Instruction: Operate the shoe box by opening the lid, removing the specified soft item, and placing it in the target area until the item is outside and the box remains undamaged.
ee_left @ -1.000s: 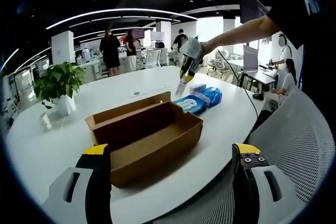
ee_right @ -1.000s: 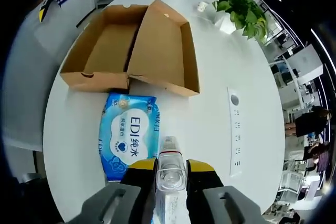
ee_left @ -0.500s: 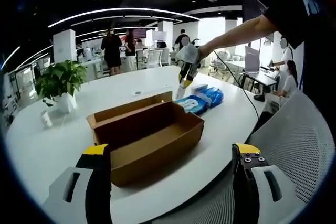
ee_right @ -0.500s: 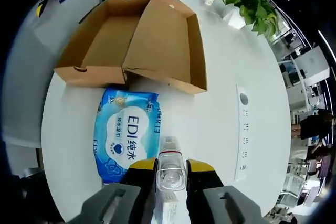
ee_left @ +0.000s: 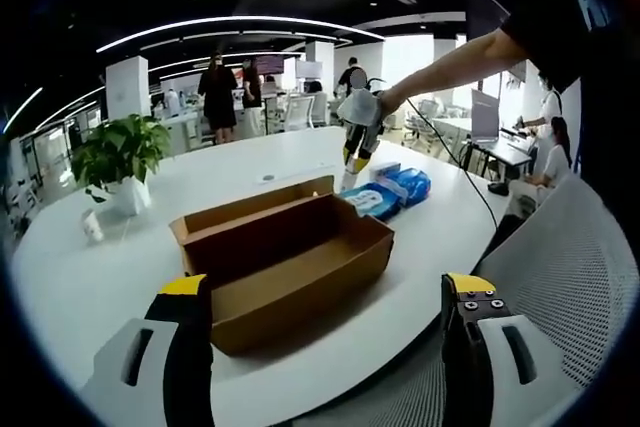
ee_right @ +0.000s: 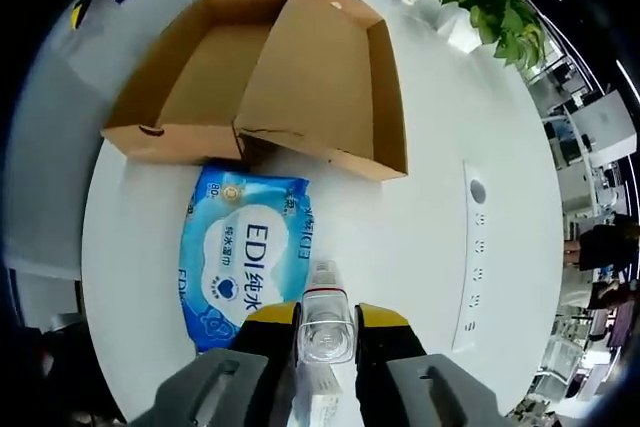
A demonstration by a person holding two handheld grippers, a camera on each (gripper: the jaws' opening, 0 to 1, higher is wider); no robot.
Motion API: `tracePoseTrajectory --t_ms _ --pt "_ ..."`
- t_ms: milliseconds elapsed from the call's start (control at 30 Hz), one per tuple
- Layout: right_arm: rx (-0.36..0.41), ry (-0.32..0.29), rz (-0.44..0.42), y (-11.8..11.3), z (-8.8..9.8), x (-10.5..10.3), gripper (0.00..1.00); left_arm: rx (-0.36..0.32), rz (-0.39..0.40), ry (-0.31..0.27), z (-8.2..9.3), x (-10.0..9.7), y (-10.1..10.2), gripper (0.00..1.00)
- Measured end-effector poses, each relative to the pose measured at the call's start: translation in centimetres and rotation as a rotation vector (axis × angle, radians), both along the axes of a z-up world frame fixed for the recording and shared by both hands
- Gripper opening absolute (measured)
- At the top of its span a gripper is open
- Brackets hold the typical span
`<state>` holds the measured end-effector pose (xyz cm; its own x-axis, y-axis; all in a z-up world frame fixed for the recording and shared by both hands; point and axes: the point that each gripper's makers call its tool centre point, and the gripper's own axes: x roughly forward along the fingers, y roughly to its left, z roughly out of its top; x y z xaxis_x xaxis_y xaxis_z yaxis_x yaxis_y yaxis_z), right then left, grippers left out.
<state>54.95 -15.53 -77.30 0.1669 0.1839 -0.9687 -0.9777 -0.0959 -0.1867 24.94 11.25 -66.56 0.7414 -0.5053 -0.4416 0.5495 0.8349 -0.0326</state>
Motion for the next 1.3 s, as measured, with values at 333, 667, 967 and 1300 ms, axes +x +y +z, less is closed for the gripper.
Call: tracePoseTrajectory --t_ms 333,667,967,1300 --pt "-0.013 0.003 -0.003 -0.1 0.2 0.4 0.18 0.001 0.017 -0.005 0.1 0.1 0.3 0.98" --pt "-0.032 -0.026 0.004 -0.6 0.6 1.3 0.19 0.007 0.014 -0.001 -0.1 0.1 0.3 0.96" --pt "-0.043 -0.017 0.008 -0.5 0.8 1.0 0.15 0.01 0.016 0.0 -0.2 0.1 0.5 0.95" --pt "-0.059 -0.004 0.013 0.0 0.8 1.1 0.14 0.013 0.027 0.0 -0.2 0.2 0.7 0.94"
